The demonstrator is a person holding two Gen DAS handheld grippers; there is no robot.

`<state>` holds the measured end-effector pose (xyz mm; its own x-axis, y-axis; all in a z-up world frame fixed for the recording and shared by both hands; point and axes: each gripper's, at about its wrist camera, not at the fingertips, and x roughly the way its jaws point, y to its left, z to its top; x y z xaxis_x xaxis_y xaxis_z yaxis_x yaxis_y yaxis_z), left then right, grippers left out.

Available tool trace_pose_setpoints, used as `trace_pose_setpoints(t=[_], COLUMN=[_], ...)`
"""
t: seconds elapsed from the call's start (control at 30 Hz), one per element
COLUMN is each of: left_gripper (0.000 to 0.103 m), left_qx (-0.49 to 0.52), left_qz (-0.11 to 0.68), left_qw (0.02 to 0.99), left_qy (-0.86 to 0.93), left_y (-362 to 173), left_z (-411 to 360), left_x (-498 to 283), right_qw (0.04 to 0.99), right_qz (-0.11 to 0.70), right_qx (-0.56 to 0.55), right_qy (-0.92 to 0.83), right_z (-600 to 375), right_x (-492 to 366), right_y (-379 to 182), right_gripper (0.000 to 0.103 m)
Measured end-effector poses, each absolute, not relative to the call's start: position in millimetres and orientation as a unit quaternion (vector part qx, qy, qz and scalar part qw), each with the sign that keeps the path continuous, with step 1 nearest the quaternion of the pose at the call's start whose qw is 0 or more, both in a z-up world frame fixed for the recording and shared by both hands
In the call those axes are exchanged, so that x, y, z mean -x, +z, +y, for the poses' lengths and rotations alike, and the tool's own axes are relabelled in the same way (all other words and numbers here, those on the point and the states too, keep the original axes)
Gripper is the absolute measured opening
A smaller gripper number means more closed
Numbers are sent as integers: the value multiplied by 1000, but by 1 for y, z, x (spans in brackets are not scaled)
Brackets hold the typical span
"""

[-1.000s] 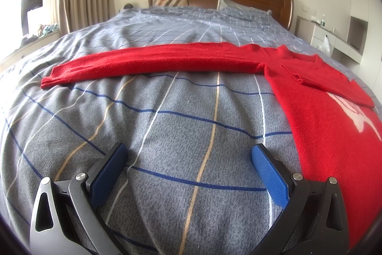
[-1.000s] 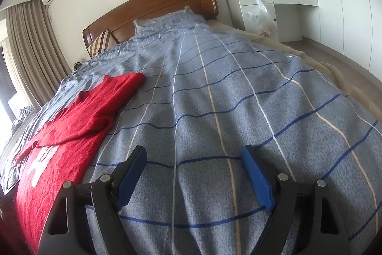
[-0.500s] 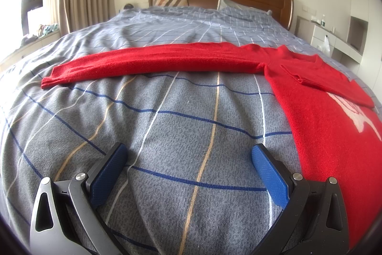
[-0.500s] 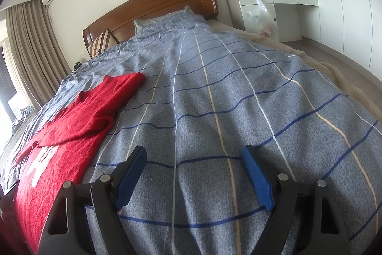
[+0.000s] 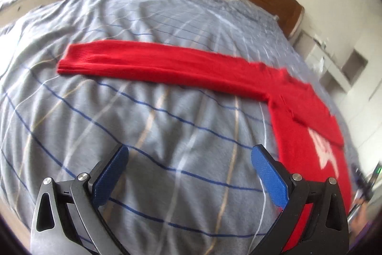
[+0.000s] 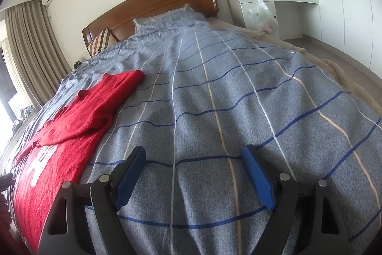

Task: Fold small clothes
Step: 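Grasp the other sleeve cuff with the left gripper and fold it across the body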

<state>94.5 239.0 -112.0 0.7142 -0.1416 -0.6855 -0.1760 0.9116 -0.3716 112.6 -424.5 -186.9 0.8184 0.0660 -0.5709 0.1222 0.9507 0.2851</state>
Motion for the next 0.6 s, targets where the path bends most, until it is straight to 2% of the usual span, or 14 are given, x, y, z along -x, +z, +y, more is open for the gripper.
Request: trace_pose_setpoints(t=[0.17,0.33,0.4,0.53,0.57,0.6], left_gripper=[101,94,80,59,46,23], left_qx=[398,455,469,499,498,496], left_qz=[344,310,299,271,270,271], left_qw=[848,829,823,811,811,812], left_qy=[59,98,115,143,146,145], left_y=[-130,-135,-140,-151,-152,-153], left_z=[351,385,391,402,402,402], left_x=[-111,-136,-143,-146,-148,-150], right_qw=[941,941,941,940,940,940], right_qz=[301,303,303,304,304,304], right_qx=[-154,-152,-152,-151,-151,-150], right_qy=[-16,-18,-18,-18,-19,-19], right_z=[-423,-422,-422,-422,-422,-422], right_x=[-113,-114,-114,-114,-114,-114], right_y=[-187,-187,-187,-187,-187,-188], right_gripper=[83,83,83,83,83,83])
